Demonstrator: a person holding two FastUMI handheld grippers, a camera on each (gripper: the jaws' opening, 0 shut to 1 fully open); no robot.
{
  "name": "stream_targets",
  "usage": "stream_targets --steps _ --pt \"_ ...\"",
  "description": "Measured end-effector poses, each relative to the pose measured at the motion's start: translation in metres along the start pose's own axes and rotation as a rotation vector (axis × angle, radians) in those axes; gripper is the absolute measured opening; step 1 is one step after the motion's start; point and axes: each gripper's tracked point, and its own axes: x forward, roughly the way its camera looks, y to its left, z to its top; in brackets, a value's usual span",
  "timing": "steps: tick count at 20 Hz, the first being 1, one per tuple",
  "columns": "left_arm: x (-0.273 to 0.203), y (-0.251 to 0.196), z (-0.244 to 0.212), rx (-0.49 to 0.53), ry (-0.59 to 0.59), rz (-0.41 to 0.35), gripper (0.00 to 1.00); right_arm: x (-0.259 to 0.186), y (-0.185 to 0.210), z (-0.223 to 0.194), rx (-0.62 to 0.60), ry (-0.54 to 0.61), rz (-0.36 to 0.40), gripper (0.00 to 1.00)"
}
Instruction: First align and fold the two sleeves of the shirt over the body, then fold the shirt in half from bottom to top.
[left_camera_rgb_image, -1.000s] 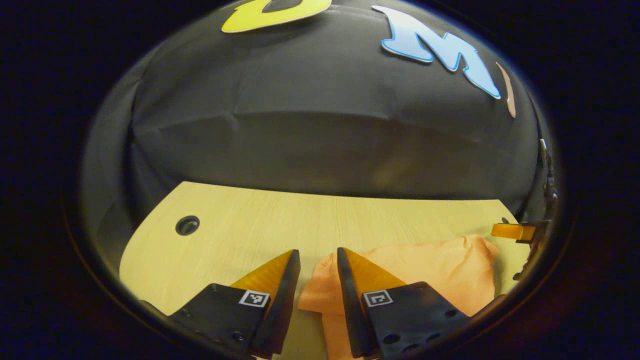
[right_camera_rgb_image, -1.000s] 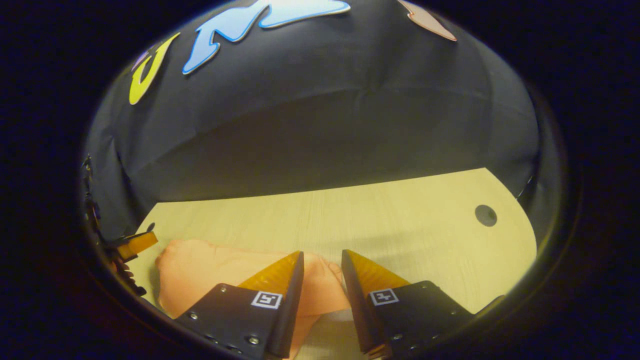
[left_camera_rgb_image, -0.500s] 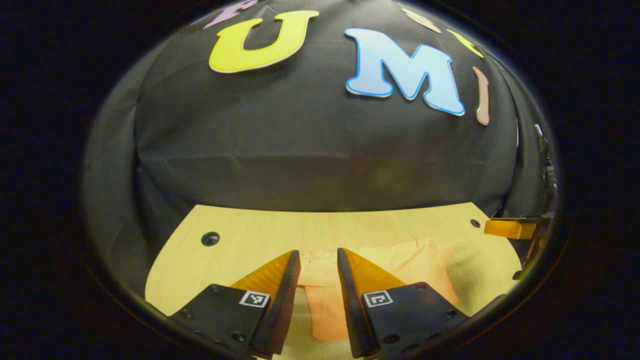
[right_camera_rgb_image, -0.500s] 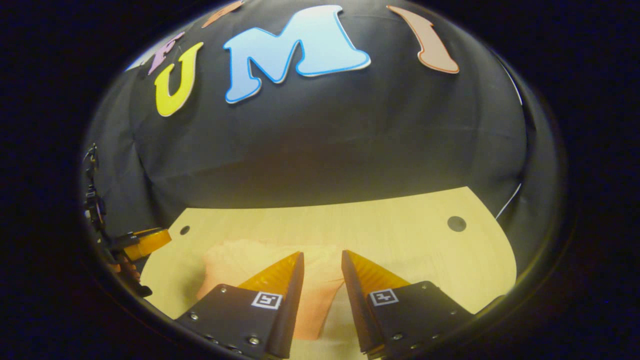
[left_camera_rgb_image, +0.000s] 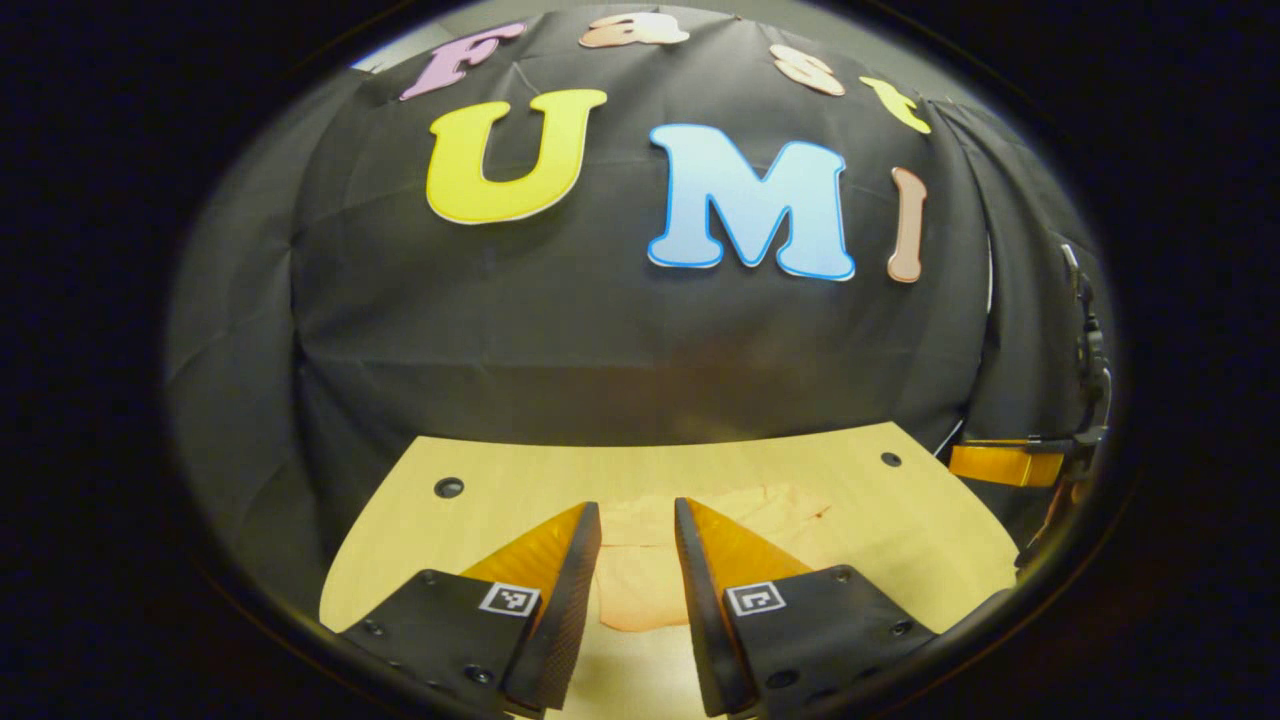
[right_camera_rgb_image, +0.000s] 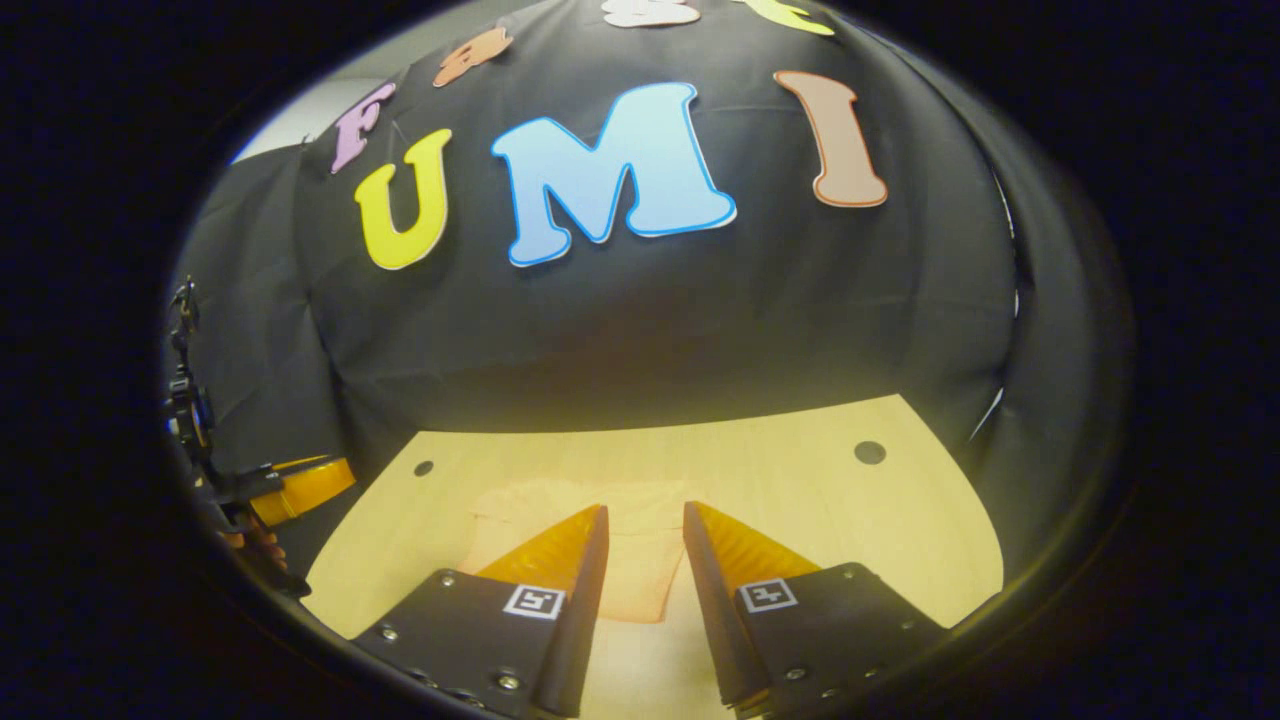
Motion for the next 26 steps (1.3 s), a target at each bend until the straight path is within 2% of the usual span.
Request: stream_targets --steps 5,6,7,8,9,11,13,14,15,17,20,24,26 --pt "-0.054 -0.025 -0.004 0.005 -0.025 -0.014 0.53 -0.046 0.015 -0.005 -0.025 -0.029 0.016 0.49" --pt "-0.063 -0.028 -0.006 0.001 -0.029 -0.02 0.48 -0.051 0.018 -0.007 -0.024 -0.032 0.019 0.49" --pt "-0.072 -0.031 -0.008 0.001 -0.031 -0.02 0.53 -0.057 0.02 -0.01 -0.021 -0.032 0.02 0.49" --pt "-0.079 -0.032 -0.01 0.003 -0.032 -0.023 0.48 -0.064 0.022 -0.013 -0.018 -0.035 0.022 0.49" --pt "-0.086 -0.035 -0.012 0.004 -0.032 -0.025 0.48 -0.071 0.024 -0.015 -0.017 -0.037 0.018 0.49" --pt "-0.099 -0.036 -0.015 0.0 -0.034 -0.034 0.58 -0.083 0.027 -0.022 -0.01 -0.04 0.008 0.49" --pt "-0.109 -0.035 -0.015 0.0 -0.041 -0.043 0.58 -0.091 0.029 -0.025 -0.003 -0.048 -0.004 0.49" --pt "-0.109 -0.035 -0.014 0.003 -0.046 -0.047 0.48 -0.096 0.03 -0.027 -0.003 -0.053 -0.013 0.49" --pt "-0.11 -0.034 -0.013 0.006 -0.05 -0.052 0.48 -0.1 0.031 -0.028 -0.001 -0.058 -0.024 0.49" --pt "-0.118 -0.032 -0.015 0.015 -0.052 -0.066 0.58 -0.109 0.03 -0.029 0.009 -0.074 -0.046 0.49" --pt "-0.125 -0.035 -0.013 0.031 -0.064 -0.096 0.58 -0.121 0.023 -0.028 0.02 -0.102 -0.088 0.49" --pt "-0.121 -0.047 -0.007 0.042 -0.075 -0.108 0.48 -0.136 0.01 -0.022 0.014 -0.137 -0.119 0.49" --pt "-0.124 -0.064 -0.003 0.04 -0.085 -0.114 0.48 -0.142 -0.004 -0.013 -0.007 -0.158 -0.13 0.49"
